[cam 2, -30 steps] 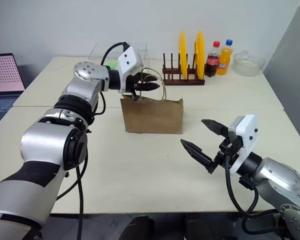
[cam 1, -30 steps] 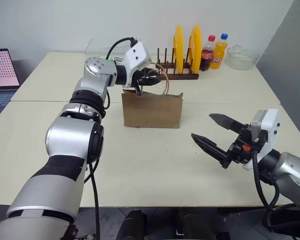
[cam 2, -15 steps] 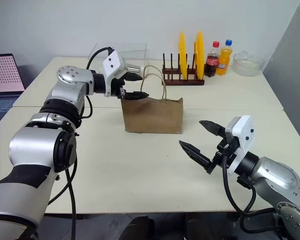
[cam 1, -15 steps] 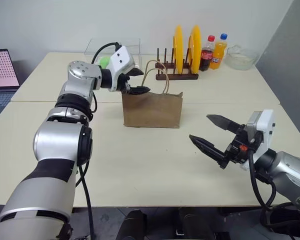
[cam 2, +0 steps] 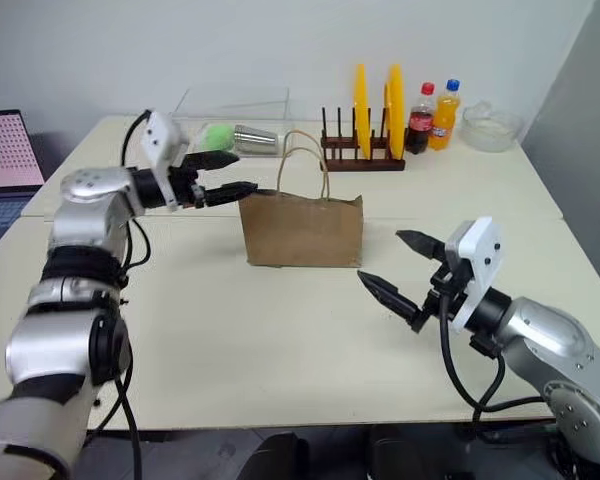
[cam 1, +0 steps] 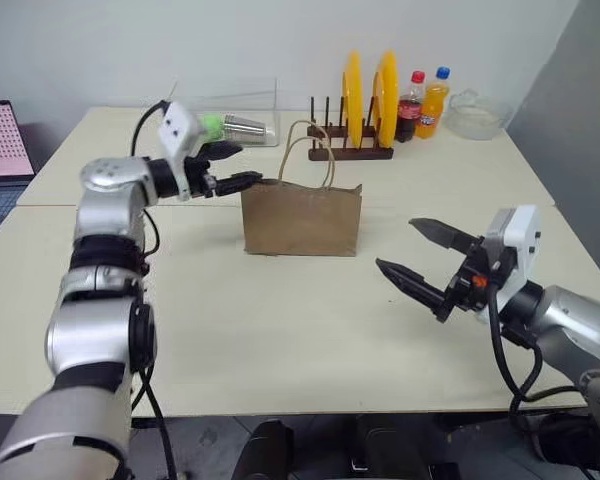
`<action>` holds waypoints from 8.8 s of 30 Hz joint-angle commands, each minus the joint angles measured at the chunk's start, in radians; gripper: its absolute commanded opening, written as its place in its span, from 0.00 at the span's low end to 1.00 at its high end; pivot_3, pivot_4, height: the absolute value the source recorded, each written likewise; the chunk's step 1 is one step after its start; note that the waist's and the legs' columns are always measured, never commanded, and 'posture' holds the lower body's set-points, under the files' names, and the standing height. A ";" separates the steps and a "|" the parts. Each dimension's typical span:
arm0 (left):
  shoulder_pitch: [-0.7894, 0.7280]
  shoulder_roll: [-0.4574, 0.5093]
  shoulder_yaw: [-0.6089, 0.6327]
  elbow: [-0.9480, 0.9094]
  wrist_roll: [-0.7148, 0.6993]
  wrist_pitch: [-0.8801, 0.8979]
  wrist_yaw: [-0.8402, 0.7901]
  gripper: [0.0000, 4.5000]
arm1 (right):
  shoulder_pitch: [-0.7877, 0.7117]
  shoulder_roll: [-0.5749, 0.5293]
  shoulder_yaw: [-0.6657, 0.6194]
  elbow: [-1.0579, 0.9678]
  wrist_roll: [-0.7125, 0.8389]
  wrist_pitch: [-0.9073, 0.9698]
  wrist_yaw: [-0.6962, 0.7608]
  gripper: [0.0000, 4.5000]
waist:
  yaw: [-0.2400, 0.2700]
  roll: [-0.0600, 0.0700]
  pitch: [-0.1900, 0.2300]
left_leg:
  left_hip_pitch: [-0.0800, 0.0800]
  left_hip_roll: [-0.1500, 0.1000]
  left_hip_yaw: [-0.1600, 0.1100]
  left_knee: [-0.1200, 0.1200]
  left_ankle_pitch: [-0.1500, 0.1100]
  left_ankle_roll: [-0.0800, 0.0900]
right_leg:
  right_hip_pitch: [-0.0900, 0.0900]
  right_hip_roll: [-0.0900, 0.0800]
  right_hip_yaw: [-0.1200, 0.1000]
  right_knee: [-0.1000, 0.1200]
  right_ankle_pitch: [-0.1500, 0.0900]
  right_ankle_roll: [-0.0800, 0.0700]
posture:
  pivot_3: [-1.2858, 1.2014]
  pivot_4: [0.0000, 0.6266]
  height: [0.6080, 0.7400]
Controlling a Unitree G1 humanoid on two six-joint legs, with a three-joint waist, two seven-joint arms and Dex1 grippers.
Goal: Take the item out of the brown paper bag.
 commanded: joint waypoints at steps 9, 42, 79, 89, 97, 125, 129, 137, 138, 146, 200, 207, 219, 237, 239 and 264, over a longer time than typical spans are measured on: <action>0.646 -0.014 0.237 -1.123 -0.388 0.595 0.348 0.82 | -0.561 0.068 0.261 0.621 -0.402 -0.186 0.193 0.96 | -0.011 0.000 0.000 | 0.007 0.001 0.001 -0.001 0.000 0.000 | 0.003 0.001 0.002 0.000 0.000 0.000 | 0.52 0.24 1.00; 1.226 0.091 0.131 -1.360 -0.421 0.337 0.309 0.83 | -0.987 0.288 0.510 1.359 -0.911 -0.672 0.970 0.01 | -0.008 0.004 0.002 | 0.007 0.000 0.002 -0.004 0.000 0.000 | 0.003 0.000 0.002 -0.001 0.001 -0.004 | 0.52 0.24 1.00; 0.819 0.177 -0.312 -0.817 0.002 -0.509 -0.055 1.00 | 0.068 0.002 0.240 -0.019 -0.511 0.004 0.512 0.99 | 0.016 0.005 0.003 | 0.006 0.002 0.002 -0.015 0.000 0.000 | 0.004 0.000 -0.001 -0.016 -0.002 0.001 | 0.52 0.24 1.00; 0.764 0.103 -0.408 -0.808 -0.001 -0.495 -0.062 0.86 | 0.161 -0.037 0.220 -0.071 -0.476 0.009 0.461 1.00 | 0.016 0.005 0.002 | 0.007 0.002 0.002 -0.015 0.000 0.000 | 0.005 0.001 -0.001 -0.016 -0.002 0.002 | 0.52 0.24 1.00; 0.719 0.073 -0.438 -0.771 0.000 -0.490 -0.056 0.27 | 0.190 -0.069 0.219 -0.079 -0.478 -0.027 0.457 1.00 | 0.016 0.004 0.002 | 0.007 0.001 0.001 -0.014 0.000 0.000 | 0.006 0.001 -0.002 -0.016 -0.002 0.002 | 0.52 0.24 1.00; 0.425 -0.079 -0.333 -0.792 -0.209 0.070 0.085 0.00 | -0.059 -0.059 0.576 0.088 -0.833 -0.396 0.492 0.96 | 0.016 0.004 0.002 | 0.009 0.001 -0.002 -0.013 0.000 -0.001 | 0.010 0.001 -0.003 -0.017 -0.002 0.003 | 0.52 0.24 1.00; 0.420 -0.078 -0.329 -0.788 -0.209 0.074 0.094 0.00 | -0.057 -0.049 0.576 0.120 -0.860 -0.434 0.492 0.71 | 0.016 0.004 0.002 | 0.009 0.001 -0.002 -0.013 0.001 -0.001 | 0.010 0.001 -0.003 -0.017 -0.002 0.003 | 0.52 0.24 1.00; 0.418 -0.075 -0.321 -0.769 -0.202 0.058 0.096 0.00 | 0.028 -0.029 0.512 0.119 -0.857 -0.369 0.432 0.45 | 0.017 0.004 0.002 | 0.009 0.001 -0.002 -0.013 0.001 -0.001 | 0.010 0.001 -0.002 -0.016 -0.002 0.003 | 0.52 0.24 1.00; 0.421 -0.074 -0.320 -0.765 -0.200 0.051 0.093 0.00 | 0.044 -0.035 0.499 0.116 -0.850 -0.368 0.432 0.45 | 0.017 0.004 0.002 | 0.009 0.001 -0.002 -0.013 0.001 -0.001 | 0.010 0.001 -0.002 -0.016 -0.002 0.003 | 0.52 0.24 1.00; 0.424 -0.074 -0.322 -0.742 -0.190 0.019 0.083 0.00 | 0.115 -0.025 0.445 0.086 -0.835 -0.368 0.409 0.64 | 0.017 0.004 0.002 | 0.009 0.001 -0.002 -0.013 0.000 -0.001 | 0.010 0.001 -0.002 -0.016 -0.002 0.003 | 0.52 0.24 1.00; 0.035 -0.095 -0.176 -0.708 -0.331 0.515 0.310 0.00 | 0.087 -0.052 0.639 0.400 -1.203 -0.668 0.537 0.01 | 0.016 0.003 0.001 | 0.010 0.000 -0.002 -0.011 0.003 -0.005 | 0.011 0.001 -0.002 -0.015 -0.002 0.003 | 0.52 0.24 1.00; 0.010 -0.098 -0.160 -0.700 -0.338 0.524 0.310 0.00 | 0.082 -0.052 0.627 0.390 -1.190 -0.665 0.529 0.01 | 0.016 0.002 0.000 | 0.015 0.000 -0.002 -0.012 0.003 -0.005 | 0.016 0.001 -0.002 -0.017 -0.002 0.003 | 0.52 0.24 1.00; 0.096 -0.066 -0.184 -0.800 -0.414 0.552 0.175 0.00 | 0.091 -0.033 0.442 0.102 -0.793 -0.334 0.628 0.54 | 0.016 0.002 0.001 | 0.014 0.000 -0.002 -0.012 0.003 -0.006 | 0.016 0.001 -0.002 -0.016 -0.002 0.003 | 0.52 0.24 1.00; 0.070 -0.079 -0.177 -0.735 -0.389 0.489 0.164 0.00 | -0.378 0.115 0.528 0.155 -0.625 0.001 0.341 0.69 | 0.016 0.002 0.001 | 0.012 0.000 -0.003 -0.013 0.001 -0.002 | 0.012 0.000 -0.002 -0.016 -0.002 0.003 | 0.52 0.24 1.00; 0.067 -0.079 -0.179 -0.728 -0.388 0.484 0.162 0.00 | -0.403 0.140 0.570 0.196 -0.665 -0.018 0.335 0.69 | 0.017 0.002 0.001 | 0.007 0.000 -0.002 -0.012 0.004 -0.006 | 0.008 0.000 -0.002 -0.016 0.001 -0.002 | 0.52 0.24 1.00; 0.065 -0.085 -0.185 -0.720 -0.379 0.463 0.169 0.00 | -0.622 0.254 0.921 0.698 -1.394 -0.268 0.311 0.99 | 0.010 0.002 0.001 | 0.005 -0.001 0.000 -0.009 0.004 -0.006 | 0.003 0.000 0.000 -0.007 0.001 -0.002 | 0.52 0.24 1.00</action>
